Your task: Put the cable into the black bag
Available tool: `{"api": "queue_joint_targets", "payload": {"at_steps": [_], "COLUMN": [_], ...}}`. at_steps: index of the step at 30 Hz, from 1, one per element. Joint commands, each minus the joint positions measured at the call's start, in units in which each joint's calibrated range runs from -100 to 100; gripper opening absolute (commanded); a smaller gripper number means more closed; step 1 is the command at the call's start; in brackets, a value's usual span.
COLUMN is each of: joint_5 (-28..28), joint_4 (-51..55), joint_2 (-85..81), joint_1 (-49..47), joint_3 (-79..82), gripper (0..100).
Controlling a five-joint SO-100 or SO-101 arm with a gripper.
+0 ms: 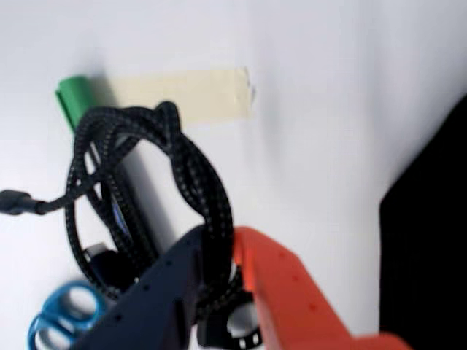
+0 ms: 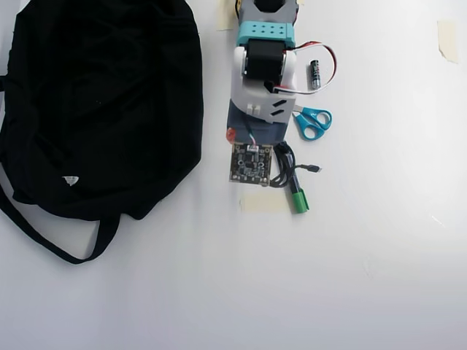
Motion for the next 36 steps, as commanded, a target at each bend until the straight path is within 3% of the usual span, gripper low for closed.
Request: {"api": "queue_joint_targets", "payload": {"at_steps": [1,17,36], "joint_5": [0.4,0.3,0.1], "joint_4": [1.0,1.0,-1.6], "joint_2": [-9.0,-34.2,-36.5], "joint_1": [-0.3,3.8,30.9], "joint_3": [5.2,31.1,32.7], "gripper": [2,2,2]}}
